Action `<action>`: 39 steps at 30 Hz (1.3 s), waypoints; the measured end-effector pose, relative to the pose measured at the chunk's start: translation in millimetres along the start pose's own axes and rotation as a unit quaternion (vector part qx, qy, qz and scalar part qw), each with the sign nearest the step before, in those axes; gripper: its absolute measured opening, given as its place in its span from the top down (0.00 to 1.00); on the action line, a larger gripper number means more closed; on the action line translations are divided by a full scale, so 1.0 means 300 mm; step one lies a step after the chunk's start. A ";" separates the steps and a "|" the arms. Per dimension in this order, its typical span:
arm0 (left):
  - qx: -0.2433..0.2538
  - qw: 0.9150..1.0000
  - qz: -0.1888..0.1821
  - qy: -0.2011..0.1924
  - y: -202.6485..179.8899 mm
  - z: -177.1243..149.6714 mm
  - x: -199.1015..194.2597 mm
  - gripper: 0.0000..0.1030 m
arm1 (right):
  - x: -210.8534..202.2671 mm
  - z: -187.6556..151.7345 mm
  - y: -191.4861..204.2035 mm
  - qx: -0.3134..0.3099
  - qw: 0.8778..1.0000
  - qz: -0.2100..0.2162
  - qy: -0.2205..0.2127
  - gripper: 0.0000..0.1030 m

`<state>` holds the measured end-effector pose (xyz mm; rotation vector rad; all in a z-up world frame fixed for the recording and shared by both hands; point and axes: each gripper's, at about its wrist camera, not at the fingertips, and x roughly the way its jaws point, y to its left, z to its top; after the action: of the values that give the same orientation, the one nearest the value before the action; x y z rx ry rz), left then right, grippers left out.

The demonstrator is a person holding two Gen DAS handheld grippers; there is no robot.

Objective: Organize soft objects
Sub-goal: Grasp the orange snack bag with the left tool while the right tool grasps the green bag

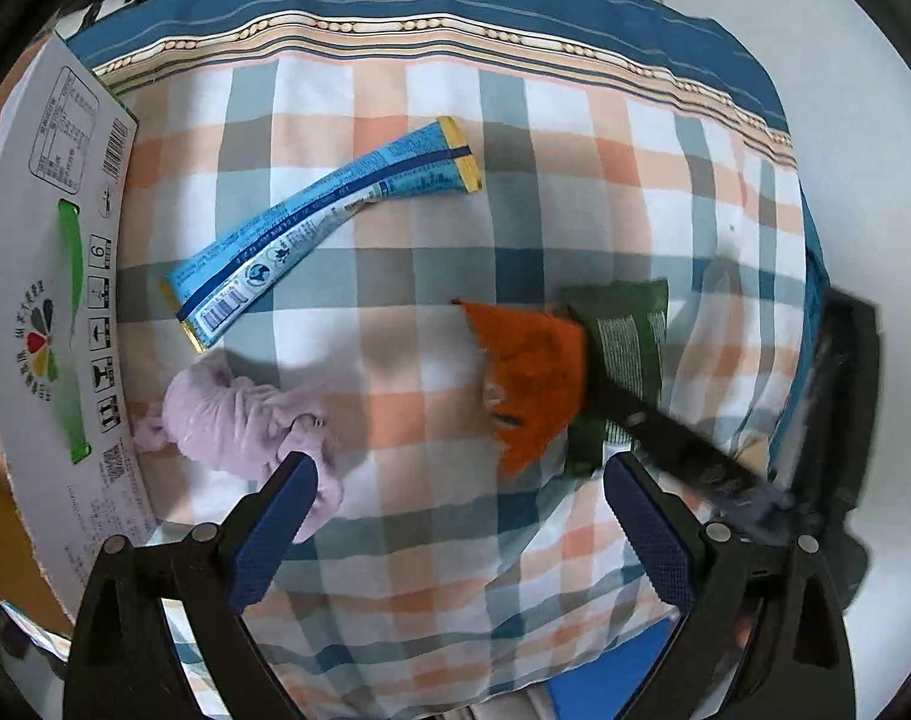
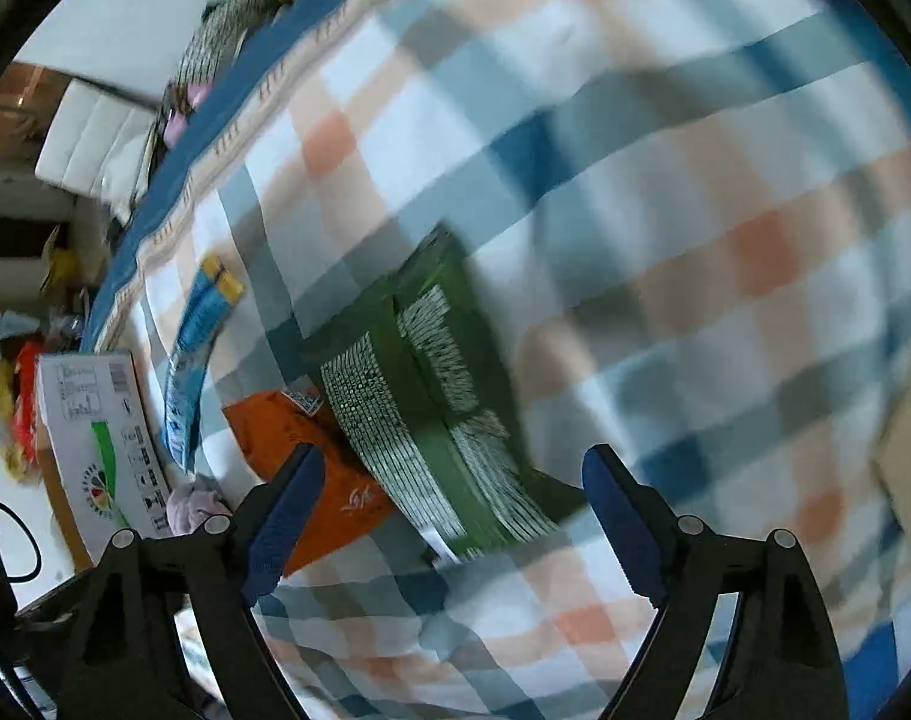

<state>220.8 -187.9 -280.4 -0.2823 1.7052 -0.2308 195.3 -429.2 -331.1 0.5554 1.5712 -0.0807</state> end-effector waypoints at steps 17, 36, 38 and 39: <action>0.022 0.996 0.053 0.066 -0.183 0.100 0.308 0.18 | 0.008 -0.037 -0.263 0.066 0.998 -0.018 0.007 0.49; 0.036 0.994 0.093 0.033 -0.163 0.058 0.321 0.61 | 0.130 0.043 -0.096 0.040 0.995 -0.086 0.034 0.60; 0.040 0.995 0.091 0.031 -0.151 0.042 0.302 0.61 | 0.132 0.040 -0.087 0.043 0.995 -0.083 0.032 0.63; 0.043 0.995 0.089 0.031 -0.152 0.033 0.293 0.62 | 0.127 0.037 -0.087 0.042 0.995 -0.082 0.032 0.64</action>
<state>220.6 -259.0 -350.1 -0.0604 1.7659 -0.1819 196.1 -445.1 -375.8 0.4975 1.6802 -0.2577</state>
